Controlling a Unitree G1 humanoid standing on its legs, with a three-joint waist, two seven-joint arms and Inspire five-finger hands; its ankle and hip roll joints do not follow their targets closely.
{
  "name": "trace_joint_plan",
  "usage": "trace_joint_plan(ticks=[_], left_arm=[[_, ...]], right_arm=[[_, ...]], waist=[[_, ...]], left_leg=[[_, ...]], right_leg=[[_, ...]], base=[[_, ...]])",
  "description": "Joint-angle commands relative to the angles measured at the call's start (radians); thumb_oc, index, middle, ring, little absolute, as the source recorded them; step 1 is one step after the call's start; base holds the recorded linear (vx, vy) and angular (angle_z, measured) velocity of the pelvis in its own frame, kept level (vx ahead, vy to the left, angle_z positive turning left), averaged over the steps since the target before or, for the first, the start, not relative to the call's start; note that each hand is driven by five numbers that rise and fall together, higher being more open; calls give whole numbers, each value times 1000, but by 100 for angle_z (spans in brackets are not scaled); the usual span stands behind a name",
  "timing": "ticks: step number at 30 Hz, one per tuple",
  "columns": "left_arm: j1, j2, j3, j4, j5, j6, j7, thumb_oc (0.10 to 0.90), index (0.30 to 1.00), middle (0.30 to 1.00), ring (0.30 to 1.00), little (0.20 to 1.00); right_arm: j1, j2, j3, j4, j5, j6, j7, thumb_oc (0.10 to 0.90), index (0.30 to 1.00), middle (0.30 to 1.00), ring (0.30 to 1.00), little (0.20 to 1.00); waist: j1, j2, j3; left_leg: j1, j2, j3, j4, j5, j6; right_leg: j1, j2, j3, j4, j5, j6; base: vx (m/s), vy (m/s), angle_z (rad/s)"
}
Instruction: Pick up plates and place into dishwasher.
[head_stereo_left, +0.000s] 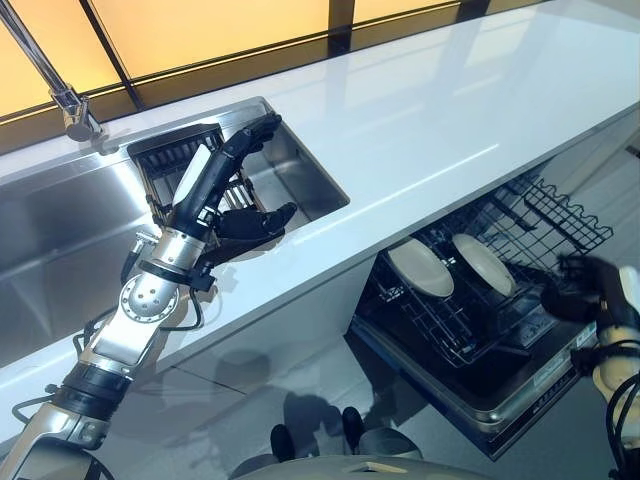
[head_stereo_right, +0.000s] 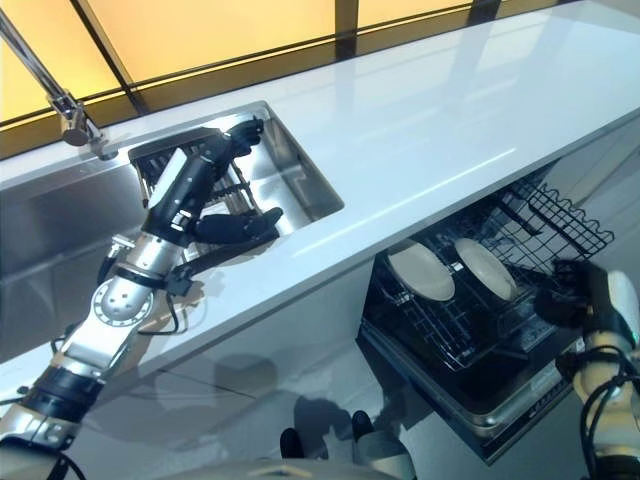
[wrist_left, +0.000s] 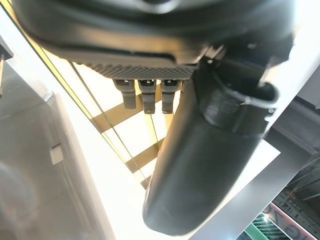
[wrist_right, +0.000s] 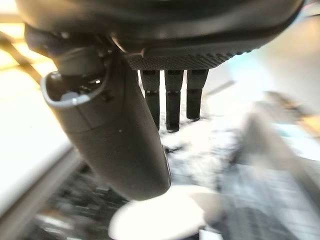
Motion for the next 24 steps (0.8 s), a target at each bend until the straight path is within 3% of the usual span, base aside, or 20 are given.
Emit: trace_joint_plan(ticks=[1, 11, 24], left_arm=[[-75, 17, 56, -28, -63, -76, 14, 800, 900, 900, 900, 900], [-93, 20, 25, -46, -64, -68, 19, 800, 900, 900, 900, 900], [-123, 38, -8, -67, -85, -45, 16, 800, 900, 900, 900, 900]], right_arm=[[-75, -99, -12, 17, -12, -24, -20, 100, 300, 300, 300, 200], [-128, -56, 115, 136, 19, 14, 3, 100, 300, 300, 300, 200], [-236, -38, 211, 339, 36, 1, 16, 100, 300, 300, 300, 200]], waist=[[1, 19, -87], [28, 31, -73], [68, 61, -49]], left_leg=[[36, -41, 13, 7, -182, 44], [29, -45, -10, 7, -176, 41], [17, -47, -30, 7, -168, 38]], right_leg=[[23, 109, -3, 6, -87, 7], [22, 103, -25, 6, -88, 5], [16, 91, -63, 6, -90, 3]], base=[[5, -52, 1], [-1, -33, 3], [1, -25, 5]])
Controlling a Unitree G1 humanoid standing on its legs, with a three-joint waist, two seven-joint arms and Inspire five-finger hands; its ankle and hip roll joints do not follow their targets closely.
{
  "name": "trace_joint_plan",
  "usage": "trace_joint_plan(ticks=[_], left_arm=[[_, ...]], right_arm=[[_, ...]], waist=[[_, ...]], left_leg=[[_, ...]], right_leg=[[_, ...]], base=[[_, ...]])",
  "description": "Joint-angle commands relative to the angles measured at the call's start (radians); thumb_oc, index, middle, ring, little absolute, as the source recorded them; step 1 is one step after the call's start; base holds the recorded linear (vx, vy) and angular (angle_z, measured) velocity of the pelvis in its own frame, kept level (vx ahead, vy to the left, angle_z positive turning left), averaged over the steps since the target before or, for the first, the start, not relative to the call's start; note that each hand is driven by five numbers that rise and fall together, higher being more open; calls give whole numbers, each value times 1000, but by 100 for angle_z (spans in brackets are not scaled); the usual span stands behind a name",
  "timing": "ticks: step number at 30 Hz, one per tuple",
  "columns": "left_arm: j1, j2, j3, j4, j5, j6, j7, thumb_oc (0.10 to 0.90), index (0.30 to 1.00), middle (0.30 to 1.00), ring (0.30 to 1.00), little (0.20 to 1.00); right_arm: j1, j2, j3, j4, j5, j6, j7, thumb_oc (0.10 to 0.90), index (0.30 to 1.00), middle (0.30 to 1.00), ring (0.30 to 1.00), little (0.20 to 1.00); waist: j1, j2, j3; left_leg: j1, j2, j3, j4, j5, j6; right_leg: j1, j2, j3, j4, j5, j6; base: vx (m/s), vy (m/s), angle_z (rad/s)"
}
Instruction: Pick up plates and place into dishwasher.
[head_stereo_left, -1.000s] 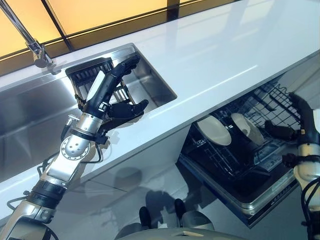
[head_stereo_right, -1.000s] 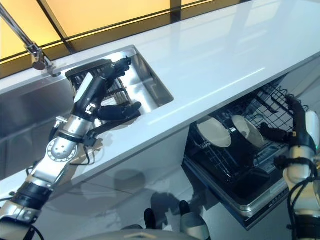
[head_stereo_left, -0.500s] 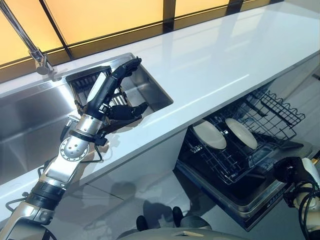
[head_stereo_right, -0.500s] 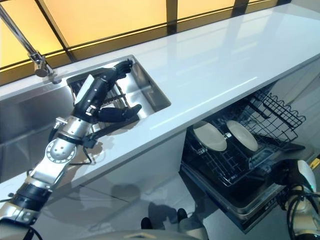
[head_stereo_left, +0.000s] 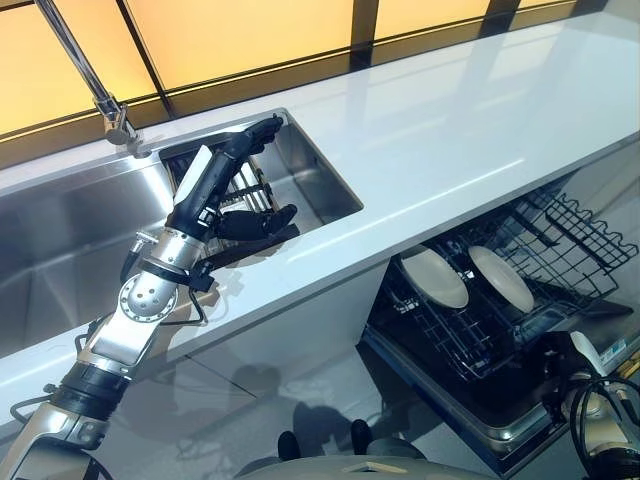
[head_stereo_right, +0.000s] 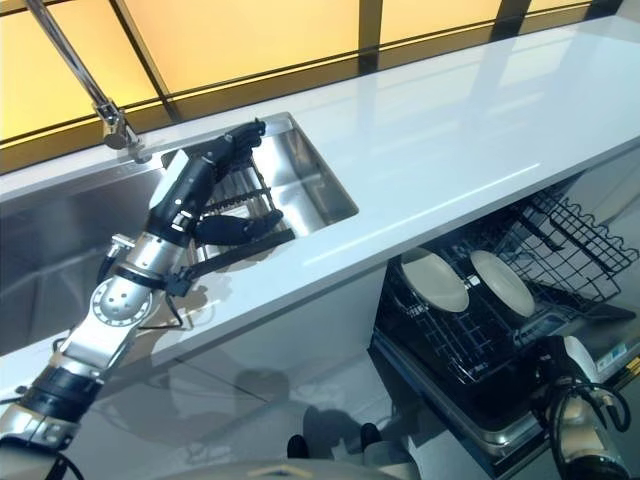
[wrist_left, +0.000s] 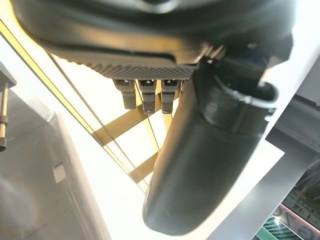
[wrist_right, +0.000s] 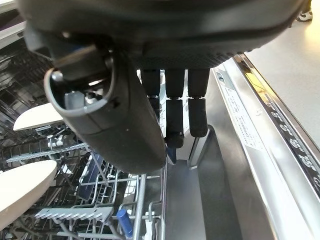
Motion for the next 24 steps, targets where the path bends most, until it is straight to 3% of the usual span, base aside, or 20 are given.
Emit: trace_joint_plan(ticks=[1, 6, 13, 24], left_arm=[[-125, 33, -2, -71, -65, -47, 32, 800, 900, 900, 900, 900], [-138, 39, -11, -77, -68, -42, 38, 800, 900, 900, 900, 900], [-162, 44, -23, -105, -84, -12, 23, 800, 900, 900, 900, 900], [-165, 24, -44, -113, -74, 6, 26, 800, 900, 900, 900, 900]], right_arm=[[-142, -76, -4, 113, 13, -42, -19, 100, 300, 300, 300, 200], [-180, -64, 31, 233, -2, 18, 37, 100, 300, 300, 300, 200], [-228, -39, 91, 443, -5, 51, 143, 100, 300, 300, 300, 200], [-297, 34, 158, 472, 85, 39, 176, 100, 300, 300, 300, 200]], waist=[[29, 29, -19], [44, 42, -9], [74, 56, 6], [111, 85, 15]], left_leg=[[27, -52, 2, 7, -177, 43], [21, -53, -2, 7, -174, 43], [19, -56, -17, 7, -172, 45], [27, -65, -57, 7, -164, 45]], right_leg=[[13, 89, -23, 11, -90, 3], [9, 84, -36, 11, -91, 1], [13, 73, -66, 11, -94, -1], [29, 65, -81, 11, -98, -10]], base=[[5, -27, 9], [3, -9, 2], [8, -23, 5], [25, -11, 9]])
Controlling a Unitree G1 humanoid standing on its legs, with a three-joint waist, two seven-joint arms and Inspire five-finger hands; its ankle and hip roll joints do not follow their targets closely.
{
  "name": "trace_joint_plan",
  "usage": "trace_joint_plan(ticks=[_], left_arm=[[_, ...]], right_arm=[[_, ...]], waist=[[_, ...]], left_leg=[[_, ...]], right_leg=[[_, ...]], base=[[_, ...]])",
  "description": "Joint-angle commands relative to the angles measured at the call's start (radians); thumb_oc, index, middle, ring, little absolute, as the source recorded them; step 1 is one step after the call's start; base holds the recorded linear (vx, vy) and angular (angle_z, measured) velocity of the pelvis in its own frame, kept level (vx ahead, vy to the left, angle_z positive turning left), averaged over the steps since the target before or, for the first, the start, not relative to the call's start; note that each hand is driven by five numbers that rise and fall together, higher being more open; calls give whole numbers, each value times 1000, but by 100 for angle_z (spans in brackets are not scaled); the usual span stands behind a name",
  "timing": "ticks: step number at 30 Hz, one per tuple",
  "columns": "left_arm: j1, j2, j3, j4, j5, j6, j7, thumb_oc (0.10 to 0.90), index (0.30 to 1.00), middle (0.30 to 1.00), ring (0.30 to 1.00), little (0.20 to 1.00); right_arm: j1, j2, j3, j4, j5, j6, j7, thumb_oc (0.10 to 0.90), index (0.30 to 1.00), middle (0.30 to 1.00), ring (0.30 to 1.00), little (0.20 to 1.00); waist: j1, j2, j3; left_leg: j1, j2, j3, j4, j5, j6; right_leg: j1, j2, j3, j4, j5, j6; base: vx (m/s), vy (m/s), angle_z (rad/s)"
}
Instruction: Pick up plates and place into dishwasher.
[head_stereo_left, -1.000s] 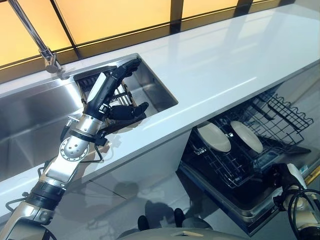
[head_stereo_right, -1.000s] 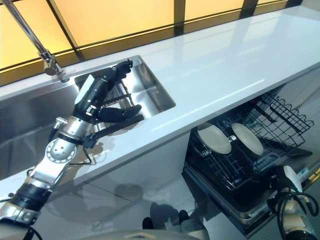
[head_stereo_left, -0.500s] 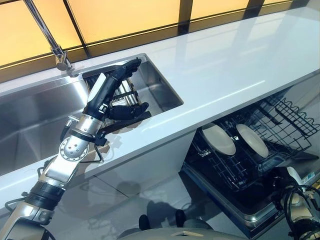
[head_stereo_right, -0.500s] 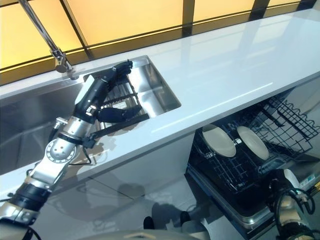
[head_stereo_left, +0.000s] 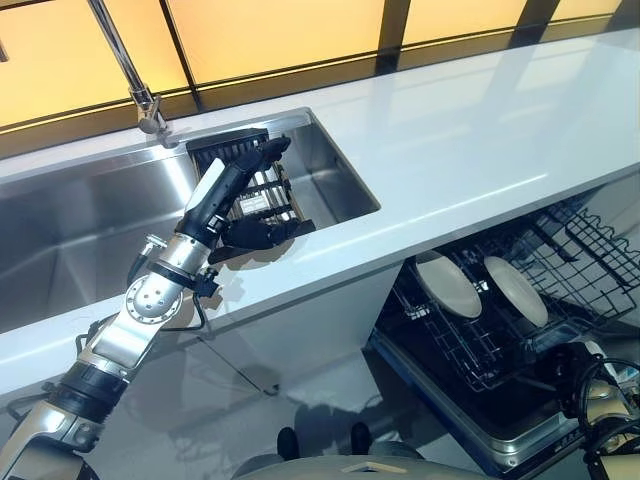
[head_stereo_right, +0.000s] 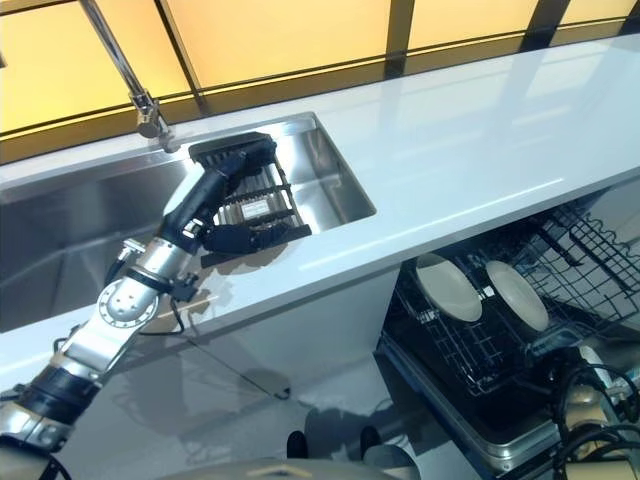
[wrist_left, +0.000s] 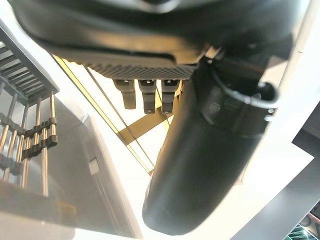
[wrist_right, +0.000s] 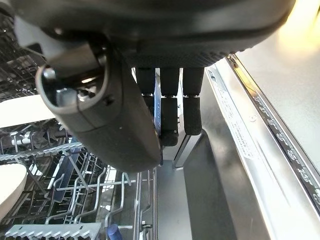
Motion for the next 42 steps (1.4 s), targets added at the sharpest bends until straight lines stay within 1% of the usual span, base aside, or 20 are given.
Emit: trace_joint_plan(ticks=[1, 2, 4, 6, 8, 13, 17, 21, 24, 29, 34, 36, 39, 42], left_arm=[[-165, -18, 31, -108, -56, -60, 29, 800, 900, 900, 900, 900], [-167, -20, 30, -102, -55, -56, 31, 800, 900, 900, 900, 900], [-168, -22, 29, -97, -54, -57, 31, 800, 900, 900, 900, 900], [-177, -26, 28, -79, -54, -60, 34, 800, 900, 900, 900, 900], [-181, -29, 28, -66, -50, -65, 39, 800, 900, 900, 900, 900], [-188, -43, 25, -24, -33, -87, 62, 800, 900, 900, 900, 900], [-181, -51, 29, -14, -18, -104, 72, 800, 900, 900, 900, 900], [-183, -51, 29, 0, -6, -122, 83, 800, 900, 900, 900, 900], [-190, -48, 28, 3, -5, -116, 82, 800, 900, 900, 900, 900], [-184, -38, 29, 19, -4, -128, 80, 800, 900, 900, 900, 900], [-184, -40, 28, 39, 2, -133, 86, 800, 900, 900, 900, 900], [-184, -41, 27, 41, 3, -133, 87, 800, 900, 900, 900, 900], [-165, -38, 42, 56, 0, -145, 80, 800, 900, 900, 900, 900], [-161, -30, 48, 58, -10, -150, 72, 800, 900, 900, 900, 900]], right_arm=[[-92, 68, 115, 85, 67, 8, 69, 100, 300, 300, 300, 200], [-113, 77, 122, 77, 84, -7, 69, 100, 300, 300, 300, 200], [-128, 80, 126, 70, 89, -8, 66, 100, 300, 300, 300, 200], [-187, 92, 146, 46, 111, -15, 51, 100, 300, 300, 300, 200], [-228, 99, 164, 23, 104, -15, 38, 100, 300, 300, 300, 200], [-339, 95, 203, -15, 117, -19, 13, 100, 300, 300, 300, 200], [-395, 87, 218, -42, 109, -10, -8, 100, 300, 300, 300, 200], [-443, 68, 235, -50, 96, -22, -27, 100, 300, 300, 300, 200], [-484, 51, 244, -62, 97, -14, -31, 100, 300, 300, 300, 200], [-519, 19, 268, -64, 56, -17, -17, 100, 300, 300, 300, 200], [-560, 2, 286, -68, 59, -19, -21, 100, 300, 300, 300, 200], [-565, 2, 287, -68, 59, -18, -22, 100, 300, 300, 300, 200], [-571, -8, 280, -69, 57, -11, -24, 100, 300, 300, 300, 200], [-571, -15, 277, -63, 62, -17, -38, 100, 300, 300, 300, 200]], waist=[[75, 88, 16], [80, 92, 17], [81, 94, 19], [88, 100, 26], [93, 103, 28], [105, 101, 24], [114, 94, 16], [124, 87, 6], [130, 80, 1], [138, 67, -5], [145, 55, -11], [146, 54, -12], [154, 44, -18], [158, 41, -17]], left_leg=[[33, -66, -5, 7, -186, 47], [33, -67, -10, 7, -184, 47], [33, -68, -13, 7, -184, 47], [30, -71, -22, 7, -178, 47], [27, -73, -29, 7, -176, 47], [27, -77, -43, 7, -173, 48], [33, -80, -55, 7, -171, 49], [35, -83, -70, 7, -169, 51], [37, -87, -82, 7, -168, 52], [42, -89, -95, 7, -167, 53], [47, -90, -106, 7, -165, 53], [48, -90, -107, 7, -165, 53], [48, -90, -114, 7, -161, 51], [48, -89, -116, 7, -160, 51]], right_leg=[[13, 71, -22, 12, -99, -10], [14, 70, -25, 12, -100, -12], [15, 69, -27, 12, -100, -14], [14, 68, -29, 12, -98, -20], [13, 68, -31, 12, -98, -24], [18, 66, -41, 12, -101, -30], [28, 65, -47, 12, -104, -34], [33, 65, -53, 12, -105, -36], [37, 64, -56, 12, -106, -37], [46, 65, -58, 12, -107, -38], [53, 68, -62, 12, -110, -40], [54, 68, -62, 12, -110, -40], [59, 71, -64, 12, -114, -41], [59, 71, -67, 12, -114, -42]], base=[[27, 1, 6], [29, 2, 5], [0, 0, 0], [0, 0, 0], [-3, 20, -6], [12, 27, -10], [22, 16, -3], [22, 18, 8], [22, 13, 10], [19, 3, 10], [27, 1, 16], [25, -5, 14], [42, -10, 17], [18, -9, 19]])
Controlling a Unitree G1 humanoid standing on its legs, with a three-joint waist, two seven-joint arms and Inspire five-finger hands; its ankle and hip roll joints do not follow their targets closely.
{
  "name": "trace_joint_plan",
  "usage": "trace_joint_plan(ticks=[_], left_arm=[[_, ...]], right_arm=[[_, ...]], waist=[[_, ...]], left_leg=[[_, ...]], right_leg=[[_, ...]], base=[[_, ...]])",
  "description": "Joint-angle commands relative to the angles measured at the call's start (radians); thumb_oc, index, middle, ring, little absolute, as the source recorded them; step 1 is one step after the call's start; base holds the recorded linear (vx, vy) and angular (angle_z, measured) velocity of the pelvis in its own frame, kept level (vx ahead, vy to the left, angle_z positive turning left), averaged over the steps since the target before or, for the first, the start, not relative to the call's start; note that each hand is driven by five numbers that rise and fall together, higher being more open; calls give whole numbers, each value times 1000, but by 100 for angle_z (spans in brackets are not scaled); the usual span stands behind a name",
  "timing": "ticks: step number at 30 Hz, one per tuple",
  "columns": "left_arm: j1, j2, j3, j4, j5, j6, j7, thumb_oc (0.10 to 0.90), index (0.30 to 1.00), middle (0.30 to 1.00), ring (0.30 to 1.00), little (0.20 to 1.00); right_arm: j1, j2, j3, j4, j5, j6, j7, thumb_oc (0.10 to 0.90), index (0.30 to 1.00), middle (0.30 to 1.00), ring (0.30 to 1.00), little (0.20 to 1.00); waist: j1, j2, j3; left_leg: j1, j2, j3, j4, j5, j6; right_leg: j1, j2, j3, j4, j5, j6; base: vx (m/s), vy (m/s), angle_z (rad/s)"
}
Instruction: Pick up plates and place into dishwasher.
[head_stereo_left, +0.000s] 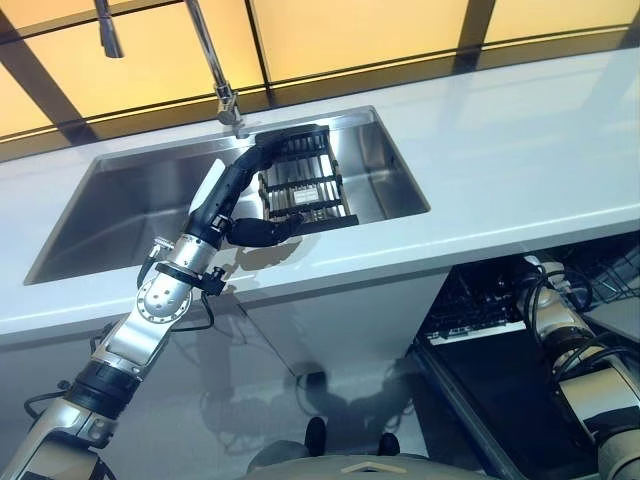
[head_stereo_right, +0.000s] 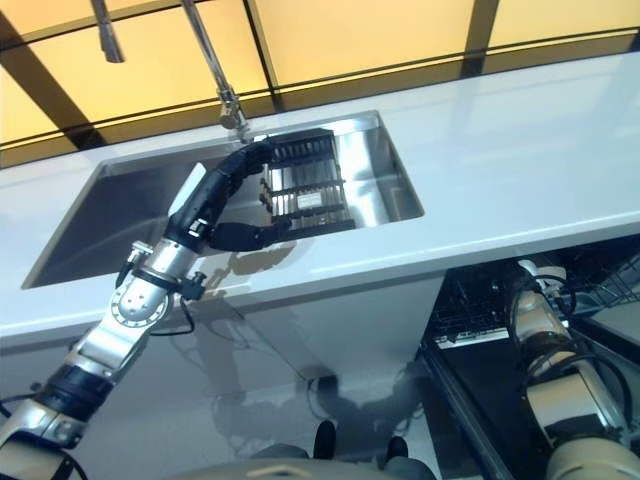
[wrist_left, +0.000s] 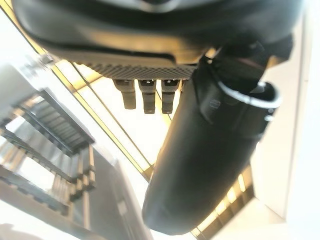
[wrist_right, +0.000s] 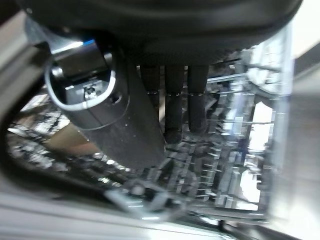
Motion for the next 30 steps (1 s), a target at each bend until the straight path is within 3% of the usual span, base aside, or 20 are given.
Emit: trace_joint_plan(ticks=[1, 6, 18, 22, 26, 30], left_arm=[[-139, 28, 51, -22, -16, -120, 40, 800, 900, 900, 900, 900], [-131, 30, 52, -36, -22, -125, 29, 800, 900, 900, 900, 900], [-111, 31, 71, -46, -35, -137, 17, 800, 900, 900, 900, 900], [-56, 21, 107, -66, -23, -149, 21, 800, 900, 900, 900, 900], [39, -4, 171, -93, 2, -174, 17, 800, 900, 900, 900, 900], [102, -22, 226, -114, 11, -184, 1, 800, 900, 900, 900, 900]], right_arm=[[-159, -43, 10, 7, -8, -79, -64, 100, 300, 300, 300, 200], [-136, -58, -24, -13, 6, -119, -129, 100, 300, 300, 300, 200], [-28, -68, -45, -85, -10, -127, -56, 100, 300, 300, 300, 200], [127, -51, -82, -232, -59, -150, -86, 100, 300, 300, 300, 200], [364, -1, -179, -471, -151, -253, -224, 100, 300, 300, 300, 200], [497, 63, -248, -616, -207, -300, -284, 100, 300, 300, 300, 200]], waist=[[7, -60, -23], [5, -63, -22], [-20, -67, -23], [-42, -74, -24], [-77, -74, -21], [-105, -70, -18]], left_leg=[[66, -78, 67, 7, -202, 69], [71, -79, 64, 7, -205, 70], [79, -76, 80, 7, -214, 72], [86, -73, 95, 7, -220, 76], [91, -70, 119, 7, -230, 81], [94, -68, 136, 7, -236, 85]], right_leg=[[35, 56, 47, 11, -114, -19], [39, 56, 48, 11, -115, -17], [42, 58, 66, 11, -116, -11], [45, 60, 79, 11, -115, -6], [44, 64, 102, 11, -114, 2], [42, 67, 120, 11, -113, 7]], base=[[8, -13, 18], [0, -2, 2], [-1, 9, 0], [0, 41, -9], [2, 38, -19], [7, 22, -14]])
